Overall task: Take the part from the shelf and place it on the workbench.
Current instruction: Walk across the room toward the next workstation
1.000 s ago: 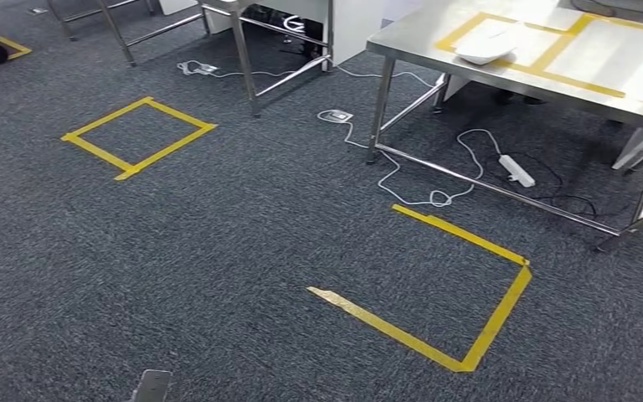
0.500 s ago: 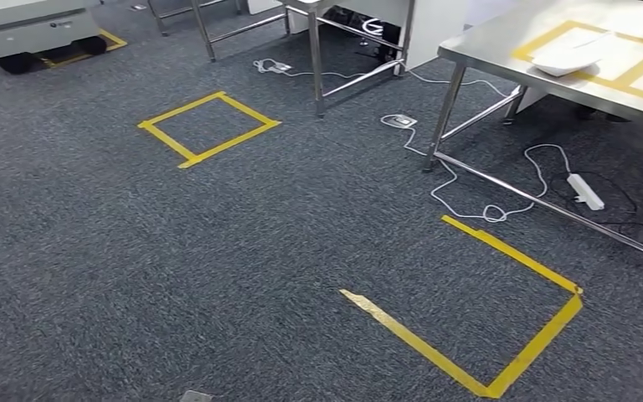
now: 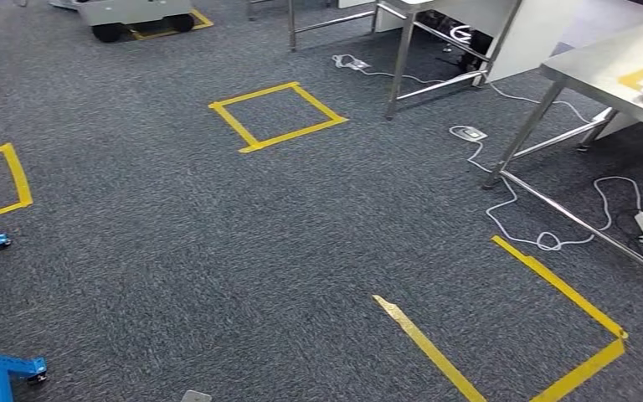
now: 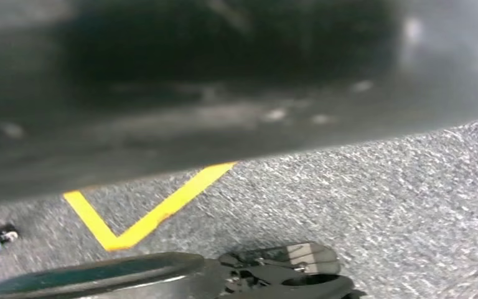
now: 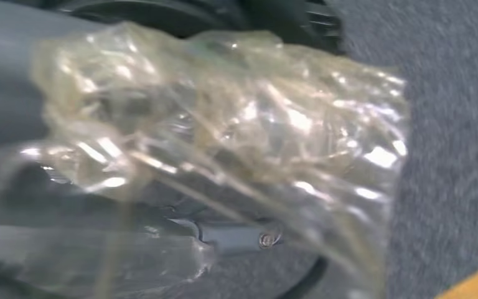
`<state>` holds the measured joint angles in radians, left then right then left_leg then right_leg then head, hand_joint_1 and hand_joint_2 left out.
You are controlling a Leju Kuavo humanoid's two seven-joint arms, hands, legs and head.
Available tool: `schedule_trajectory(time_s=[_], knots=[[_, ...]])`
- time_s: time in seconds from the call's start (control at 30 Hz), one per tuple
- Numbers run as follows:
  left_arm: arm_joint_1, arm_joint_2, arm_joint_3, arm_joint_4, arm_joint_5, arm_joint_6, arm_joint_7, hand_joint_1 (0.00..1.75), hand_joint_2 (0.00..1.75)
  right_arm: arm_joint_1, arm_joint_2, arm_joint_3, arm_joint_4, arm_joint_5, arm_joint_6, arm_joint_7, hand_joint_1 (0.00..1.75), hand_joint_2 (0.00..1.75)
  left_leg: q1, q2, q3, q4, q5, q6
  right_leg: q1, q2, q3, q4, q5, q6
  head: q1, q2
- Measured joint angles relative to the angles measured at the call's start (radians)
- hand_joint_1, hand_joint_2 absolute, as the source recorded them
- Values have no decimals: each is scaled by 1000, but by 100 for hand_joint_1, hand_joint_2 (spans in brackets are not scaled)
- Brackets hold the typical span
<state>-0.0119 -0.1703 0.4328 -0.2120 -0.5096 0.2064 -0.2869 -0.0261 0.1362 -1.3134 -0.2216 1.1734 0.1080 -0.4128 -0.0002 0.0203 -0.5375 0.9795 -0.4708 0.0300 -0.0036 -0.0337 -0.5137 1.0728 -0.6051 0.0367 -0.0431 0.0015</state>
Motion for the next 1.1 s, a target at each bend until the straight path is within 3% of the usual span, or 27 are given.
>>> schedule_trajectory(time_s=[0.07,0.1,0.13,0.17,0.2,0.27,0.33,0.4,0.47,0.53,0.6,0.63,0.67,0.7,0.77,0.83,0.9,0.93,1.0,1.03,1.1], knots=[[-3,-1,0,0,0,0,0,0,0,4,0,0,0,0,0,0,0,0,1,-26,-2,0,0,2,-2,28,-75,145,-55,4,1,0],[-2,-1,0,1,0,0,0,0,0,7,0,0,0,0,0,0,0,0,0,-40,-2,1,0,3,-2,31,-104,192,-62,5,1,0],[-2,-1,0,1,0,0,0,0,0,8,0,0,0,0,0,0,0,0,0,-55,0,1,0,3,-2,33,-114,197,-45,5,1,0],[-1,-1,0,2,0,0,0,0,0,9,0,0,0,0,0,1,0,0,0,-70,2,1,0,2,-2,36,-107,163,-10,3,1,0],[-1,-1,0,2,0,0,0,0,0,9,-1,0,0,0,0,1,0,0,0,-84,5,1,-1,2,-3,47,-82,97,37,0,1,0],[-3,-3,0,2,0,0,0,0,0,8,-3,0,0,0,0,1,0,0,0,-109,5,3,-2,-2,-5,97,-31,-34,97,-9,1,0],[-5,-5,0,2,0,0,0,0,0,8,-4,0,0,0,0,1,0,0,3,-132,-4,5,1,-14,-6,126,-4,-88,104,-16,0,0],[-4,-6,-1,4,0,0,0,0,0,8,-4,0,0,0,0,2,0,0,7,-151,-13,5,5,-27,-6,106,5,-101,105,-21,0,0],[-2,-6,-1,5,-4,1,0,0,0,8,-4,0,0,0,0,1,0,0,6,-119,-31,39,-18,-37,-10,79,13,-115,111,-32,-4,0],[-3,-5,-7,5,-24,7,-7,0,0,9,-3,0,0,-1,-1,1,0,0,5,-58,-84,149,-80,-46,-10,46,20,-123,111,-40,-10,0],[-6,-2,-21,5,-48,14,-14,0,0,11,-3,-1,0,-3,-1,2,0,0,10,-34,-146,272,-128,-55,-9,13,22,-123,107,-42,-12,0],[-6,-1,-27,5,-55,15,-16,0,0,11,-3,-1,0,-3,-2,2,0,0,14,-30,-156,293,-124,-59,-8,-3,24,-122,104,-40,-12,0],[-6,1,-31,5,-58,17,-17,0,0,11,-2,-1,0,-4,-2,3,0,0,17,-25,-145,273,-101,-62,-9,-16,27,-122,101,-38,-12,0],[-5,2,-34,5,-59,17,-18,0,0,10,0,-1,0,-4,-2,3,0,0,20,-14,-116,219,-65,-64,-9,-28,32,-121,98,-34,-12,0],[-7,4,-40,5,-62,18,-18,0,0,10,2,-1,0,-4,-2,3,0,0,20,29,-46,85,-8,-65,-7,-48,39,-117,86,-22,-13,0],[-11,4,-47,5,-64,18,-19,0,0,9,2,-1,0,-4,-2,3,0,0,15,54,-15,24,1,-52,-2,-67,41,-112,75,-8,-12,0],[-10,5,-50,5,-64,18,-19,0,0,6,2,-1,0,-4,-2,3,0,0,11,36,-17,23,-4,-33,-3,-84,50,-111,68,3,-10,0],[-7,6,-51,5,-64,18,-19,0,0,4,2,-1,0,-4,-3,3,0,0,10,26,-18,22,-3,-26,-6,-72,51,-105,59,8,-8,0],[-8,7,-52,5,-65,18,-20,0,0,2,3,-1,0,-4,-3,2,0,0,11,5,-18,21,-2,-14,-11,-20,22,-40,17,14,-6,0],[-9,7,-54,5,-66,18,-20,0,0,4,3,-1,0,-4,-3,2,0,0,10,-6,-18,21,-2,-9,-12,9,-11,25,-14,14,-4,0],[-12,7,-56,5,-66,18,-20,0,0,9,4,-1,0,-4,-3,3,0,0,6,-33,-18,21,-4,-3,-11,28,-90,164,-58,10,-4,0]])
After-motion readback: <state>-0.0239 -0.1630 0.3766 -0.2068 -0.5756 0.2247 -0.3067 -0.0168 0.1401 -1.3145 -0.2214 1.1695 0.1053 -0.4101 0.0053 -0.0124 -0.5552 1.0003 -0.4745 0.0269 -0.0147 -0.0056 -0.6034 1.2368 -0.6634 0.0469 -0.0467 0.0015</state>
